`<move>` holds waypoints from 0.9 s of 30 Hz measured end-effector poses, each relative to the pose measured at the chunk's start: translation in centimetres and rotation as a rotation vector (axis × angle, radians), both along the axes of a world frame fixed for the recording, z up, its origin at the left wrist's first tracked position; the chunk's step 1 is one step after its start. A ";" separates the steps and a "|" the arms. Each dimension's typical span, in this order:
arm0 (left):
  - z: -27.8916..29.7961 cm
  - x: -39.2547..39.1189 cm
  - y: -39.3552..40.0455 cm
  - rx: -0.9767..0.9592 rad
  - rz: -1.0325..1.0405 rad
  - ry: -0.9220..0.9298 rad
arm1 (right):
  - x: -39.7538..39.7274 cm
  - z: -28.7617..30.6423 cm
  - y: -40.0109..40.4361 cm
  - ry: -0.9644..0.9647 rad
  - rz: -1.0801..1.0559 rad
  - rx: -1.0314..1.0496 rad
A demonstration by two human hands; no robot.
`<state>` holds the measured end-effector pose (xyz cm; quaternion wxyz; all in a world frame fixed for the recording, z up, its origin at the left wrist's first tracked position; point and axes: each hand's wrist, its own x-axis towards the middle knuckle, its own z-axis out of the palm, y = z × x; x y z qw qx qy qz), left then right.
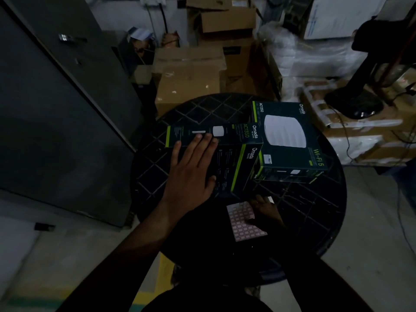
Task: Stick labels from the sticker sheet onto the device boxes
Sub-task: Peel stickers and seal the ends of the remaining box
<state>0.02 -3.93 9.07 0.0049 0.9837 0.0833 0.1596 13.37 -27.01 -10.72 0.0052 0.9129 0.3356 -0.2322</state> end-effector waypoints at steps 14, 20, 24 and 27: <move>0.5 0.1 0.4 -0.002 -0.027 0.083 | 1.0 1.4 0.9 -0.089 -0.027 0.042; 1.5 0.4 1.4 -0.333 -0.196 0.022 | 1.6 8.3 2.9 0.192 -0.066 0.499; 2.9 0.5 2.3 -0.579 -0.211 0.015 | 0.2 16.8 4.1 0.233 0.002 0.700; 4.2 0.4 2.7 -0.692 -0.199 0.098 | -0.3 21.9 4.6 0.308 0.041 0.819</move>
